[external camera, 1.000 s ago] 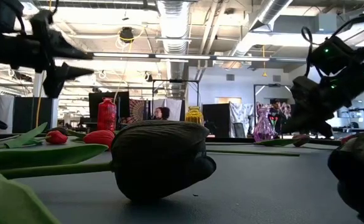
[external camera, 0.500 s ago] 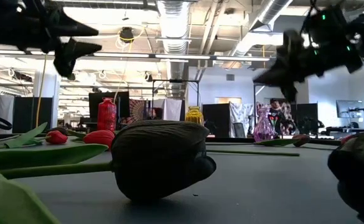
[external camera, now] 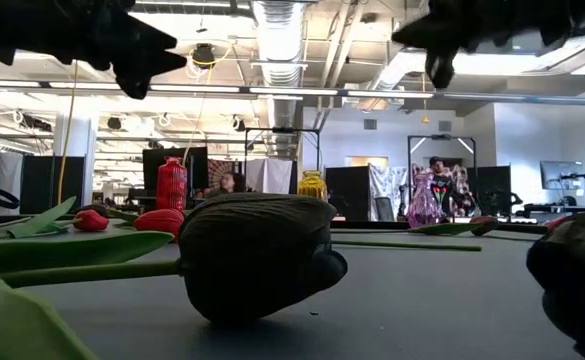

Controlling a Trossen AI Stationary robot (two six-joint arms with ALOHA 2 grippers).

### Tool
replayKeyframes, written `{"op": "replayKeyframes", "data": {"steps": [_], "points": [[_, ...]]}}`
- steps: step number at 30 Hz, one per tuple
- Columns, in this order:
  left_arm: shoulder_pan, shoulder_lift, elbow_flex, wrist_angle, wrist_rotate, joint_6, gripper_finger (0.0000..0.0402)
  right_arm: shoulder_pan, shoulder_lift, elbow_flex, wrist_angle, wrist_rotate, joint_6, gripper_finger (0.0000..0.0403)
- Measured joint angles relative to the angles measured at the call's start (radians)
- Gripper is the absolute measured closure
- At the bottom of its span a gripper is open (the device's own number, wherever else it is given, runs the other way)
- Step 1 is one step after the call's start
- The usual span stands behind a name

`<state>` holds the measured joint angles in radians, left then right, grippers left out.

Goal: Sort flowers into vase by color
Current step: Put the right red tulip into the yellow vase

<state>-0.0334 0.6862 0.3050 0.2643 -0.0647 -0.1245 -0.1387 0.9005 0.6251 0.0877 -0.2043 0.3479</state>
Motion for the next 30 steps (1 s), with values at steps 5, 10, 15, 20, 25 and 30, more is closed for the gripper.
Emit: {"op": "replayKeyframes", "data": {"steps": [5,10,15,20,25,30], "points": [[0.0,0.056,0.001,0.116,0.008,0.03,0.0246,0.098,0.076,0.121,-0.165,0.001,-0.018,0.0375],[0.001,0.121,0.016,0.151,0.013,0.049,0.0246,0.18,0.222,0.25,-0.333,0.031,-0.075,0.0375],[-0.005,0.217,0.027,0.126,0.007,-0.017,0.0246,0.215,0.364,0.395,-0.636,0.03,-0.089,0.0375],[-0.021,0.328,0.027,0.167,0.007,-0.049,0.0246,0.234,0.483,0.523,-0.966,0.026,-0.07,0.0375],[-0.035,0.408,0.027,0.257,0.008,-0.038,0.0246,0.219,0.574,0.589,-1.298,0.023,0.055,0.0375],[-0.034,0.446,0.027,0.317,0.007,-0.024,0.0246,0.215,0.582,0.557,-1.446,0.03,0.241,0.0349]]}}
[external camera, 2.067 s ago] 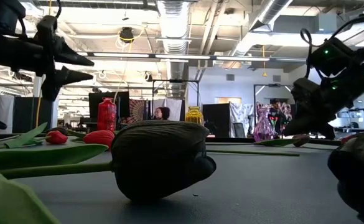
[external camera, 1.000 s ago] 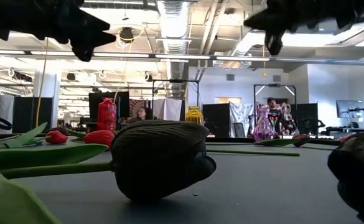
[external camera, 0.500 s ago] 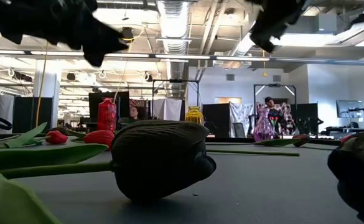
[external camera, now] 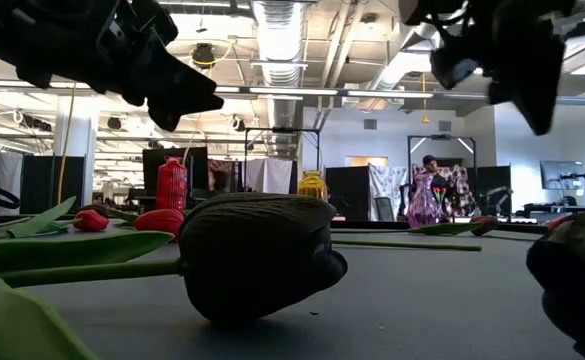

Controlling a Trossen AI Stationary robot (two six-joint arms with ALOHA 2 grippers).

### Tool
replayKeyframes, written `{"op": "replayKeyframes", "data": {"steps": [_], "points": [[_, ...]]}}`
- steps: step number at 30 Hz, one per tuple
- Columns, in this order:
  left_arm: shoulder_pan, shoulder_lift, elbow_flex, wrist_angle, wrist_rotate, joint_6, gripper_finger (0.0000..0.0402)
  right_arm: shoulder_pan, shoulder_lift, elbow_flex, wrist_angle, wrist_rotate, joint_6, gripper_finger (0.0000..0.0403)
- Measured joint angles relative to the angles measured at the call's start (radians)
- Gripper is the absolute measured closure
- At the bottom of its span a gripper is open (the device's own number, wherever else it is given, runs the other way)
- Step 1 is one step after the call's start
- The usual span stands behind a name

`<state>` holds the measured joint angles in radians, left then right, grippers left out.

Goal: Sort flowers into vase by color
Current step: Put the right red tulip into the yellow vase

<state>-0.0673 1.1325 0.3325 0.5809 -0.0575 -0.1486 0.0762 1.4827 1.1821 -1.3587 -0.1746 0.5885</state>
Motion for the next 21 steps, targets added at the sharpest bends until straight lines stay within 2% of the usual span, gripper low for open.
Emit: {"op": "replayKeyframes", "data": {"steps": [5,9,15,21], "points": [[0.0,-0.006,0.024,0.015,0.009,0.04,0.0246,-0.005,-0.061,-0.08,0.073,-0.032,0.31,0.03],[0.0,-0.007,0.069,0.004,0.028,0.082,0.0246,0.02,-0.112,-0.155,0.137,-0.04,0.443,0.0245],[0.0,-0.007,0.107,-0.042,0.035,0.084,0.0246,0.069,-0.209,-0.345,0.249,-0.018,0.672,0.0167],[0.0,-0.007,0.107,-0.093,0.019,0.05,0.0246,0.115,-0.25,-0.427,0.325,0.026,0.797,0.0151]]}}
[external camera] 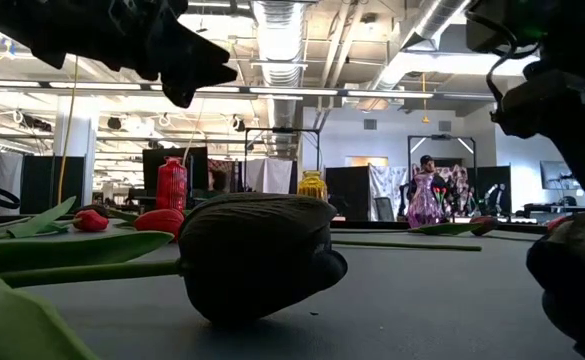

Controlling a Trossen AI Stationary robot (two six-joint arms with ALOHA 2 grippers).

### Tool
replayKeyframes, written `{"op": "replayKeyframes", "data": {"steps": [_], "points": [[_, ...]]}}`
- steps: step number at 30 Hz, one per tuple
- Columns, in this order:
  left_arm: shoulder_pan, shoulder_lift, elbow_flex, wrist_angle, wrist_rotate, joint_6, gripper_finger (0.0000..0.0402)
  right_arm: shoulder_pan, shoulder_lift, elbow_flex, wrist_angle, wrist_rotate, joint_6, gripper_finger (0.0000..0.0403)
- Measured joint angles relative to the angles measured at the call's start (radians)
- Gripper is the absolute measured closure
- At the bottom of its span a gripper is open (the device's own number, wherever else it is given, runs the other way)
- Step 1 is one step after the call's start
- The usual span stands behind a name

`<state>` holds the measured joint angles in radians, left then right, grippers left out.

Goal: Sort flowers into vase by color
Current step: Put the right red tulip into the yellow vase

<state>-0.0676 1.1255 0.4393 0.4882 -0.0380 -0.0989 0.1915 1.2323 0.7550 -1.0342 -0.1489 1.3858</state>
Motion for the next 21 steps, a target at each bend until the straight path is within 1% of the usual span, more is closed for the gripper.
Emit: {"op": "replayKeyframes", "data": {"steps": [6,13,21], "points": [[0.0,0.0,0.0,-0.005,-0.025,-0.018,0.0246,0.019,-0.001,-0.035,0.011,0.058,0.025,0.0166],[0.0,0.0,0.0,-0.01,-0.026,-0.018,0.0246,0.015,-0.001,-0.121,0.159,0.065,0.062,0.0181],[0.0,0.0,0.0,-0.018,-0.026,-0.018,0.0246,0.051,-0.001,-0.124,0.14,0.066,0.132,0.0201]]}}
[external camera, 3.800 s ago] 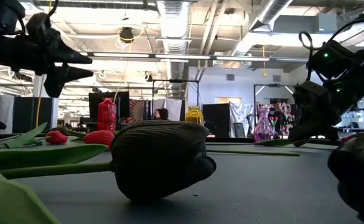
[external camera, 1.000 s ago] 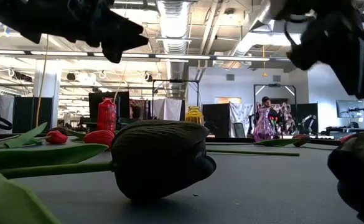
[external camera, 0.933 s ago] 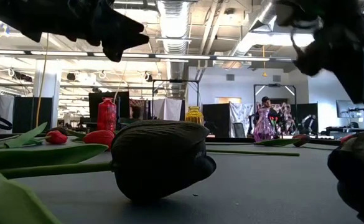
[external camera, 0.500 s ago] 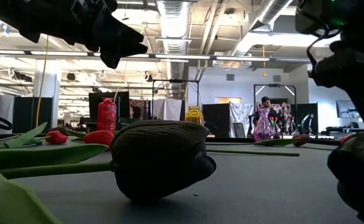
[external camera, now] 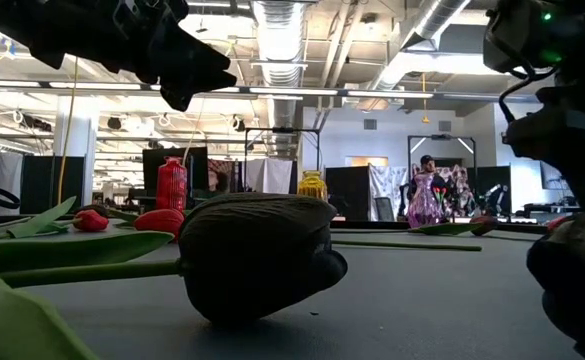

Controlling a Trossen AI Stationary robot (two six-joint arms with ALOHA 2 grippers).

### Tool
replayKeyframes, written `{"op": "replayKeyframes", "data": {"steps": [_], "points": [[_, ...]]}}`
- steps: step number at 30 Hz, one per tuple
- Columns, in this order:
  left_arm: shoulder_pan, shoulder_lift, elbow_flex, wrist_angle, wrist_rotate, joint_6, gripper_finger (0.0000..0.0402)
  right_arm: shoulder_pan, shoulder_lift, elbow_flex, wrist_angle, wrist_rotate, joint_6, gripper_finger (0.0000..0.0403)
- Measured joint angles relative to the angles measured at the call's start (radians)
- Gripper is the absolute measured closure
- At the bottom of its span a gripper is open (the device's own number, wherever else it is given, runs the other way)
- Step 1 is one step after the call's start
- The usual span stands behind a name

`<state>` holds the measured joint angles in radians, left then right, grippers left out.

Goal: Sort flowers into vase by color
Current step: Put the right red tulip into the yellow vase

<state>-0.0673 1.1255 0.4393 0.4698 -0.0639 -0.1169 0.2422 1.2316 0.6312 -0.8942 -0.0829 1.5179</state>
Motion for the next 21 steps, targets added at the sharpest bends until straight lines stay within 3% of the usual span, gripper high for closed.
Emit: {"op": "replayKeyframes", "data": {"steps": [15,21], "points": [[0.0,0.0,0.0,-0.016,0.0,0.0,0.0246,0.038,0.0,-0.1,0.115,0.048,0.087,0.0221],[0.0,0.0,0.0,-0.016,0.0,-0.001,0.0246,0.03,0.0,-0.1,0.115,0.064,0.082,0.028]]}}
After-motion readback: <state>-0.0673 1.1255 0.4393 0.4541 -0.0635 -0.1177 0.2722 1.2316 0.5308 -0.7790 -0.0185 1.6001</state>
